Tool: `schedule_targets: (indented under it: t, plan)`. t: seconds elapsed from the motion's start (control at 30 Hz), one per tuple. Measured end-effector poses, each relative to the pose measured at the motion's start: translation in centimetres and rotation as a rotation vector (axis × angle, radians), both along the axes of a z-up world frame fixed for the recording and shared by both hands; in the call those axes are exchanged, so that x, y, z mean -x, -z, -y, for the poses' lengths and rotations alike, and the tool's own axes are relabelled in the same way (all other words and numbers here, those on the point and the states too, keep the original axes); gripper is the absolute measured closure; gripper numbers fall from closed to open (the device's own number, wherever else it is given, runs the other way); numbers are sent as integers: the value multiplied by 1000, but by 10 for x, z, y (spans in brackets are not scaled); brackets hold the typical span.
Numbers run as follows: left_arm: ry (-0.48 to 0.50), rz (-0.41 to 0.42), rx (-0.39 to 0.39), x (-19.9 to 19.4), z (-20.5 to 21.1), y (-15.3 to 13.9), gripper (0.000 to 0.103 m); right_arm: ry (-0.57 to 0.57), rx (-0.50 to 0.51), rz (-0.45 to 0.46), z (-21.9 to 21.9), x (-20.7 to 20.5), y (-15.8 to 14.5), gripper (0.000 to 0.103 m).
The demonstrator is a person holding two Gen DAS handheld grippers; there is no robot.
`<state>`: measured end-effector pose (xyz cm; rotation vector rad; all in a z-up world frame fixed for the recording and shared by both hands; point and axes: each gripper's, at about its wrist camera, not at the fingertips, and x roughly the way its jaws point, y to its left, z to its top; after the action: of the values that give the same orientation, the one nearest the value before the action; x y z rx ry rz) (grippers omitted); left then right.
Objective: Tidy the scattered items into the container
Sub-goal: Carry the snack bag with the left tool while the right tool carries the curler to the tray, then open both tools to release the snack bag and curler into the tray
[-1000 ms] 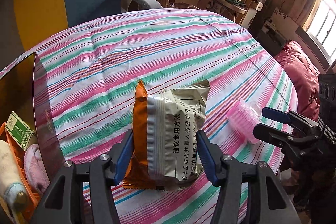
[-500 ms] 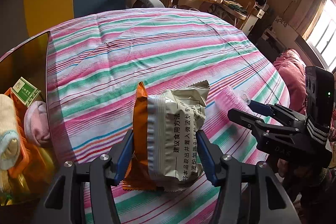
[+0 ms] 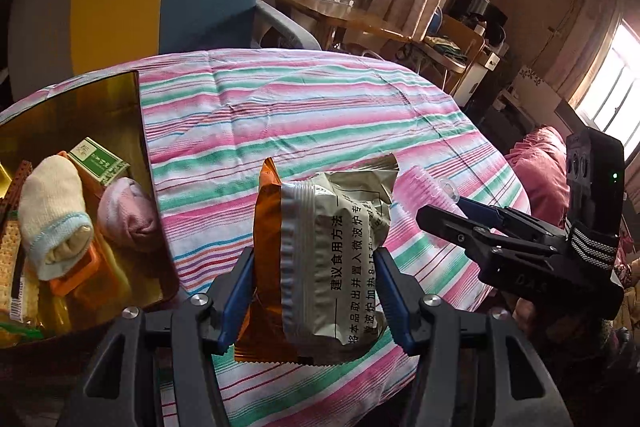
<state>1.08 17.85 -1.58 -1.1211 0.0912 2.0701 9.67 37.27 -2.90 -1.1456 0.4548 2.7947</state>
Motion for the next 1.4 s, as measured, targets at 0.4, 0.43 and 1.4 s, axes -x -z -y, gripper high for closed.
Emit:
schedule_targets:
  t: [0.4, 0.43, 1.4]
  plan:
    - [-237, -81, -35, 23, 86, -33, 44, -252, 10, -87, 94, 65, -37, 44]
    - [-264, -87, -36, 26, 95, -35, 44, -272, 11, -91, 102, 72, -39, 44]
    - [-537, -54, 114, 109, 186, 2, 44, -420, 20, 46, 218, 212, -11, 43]
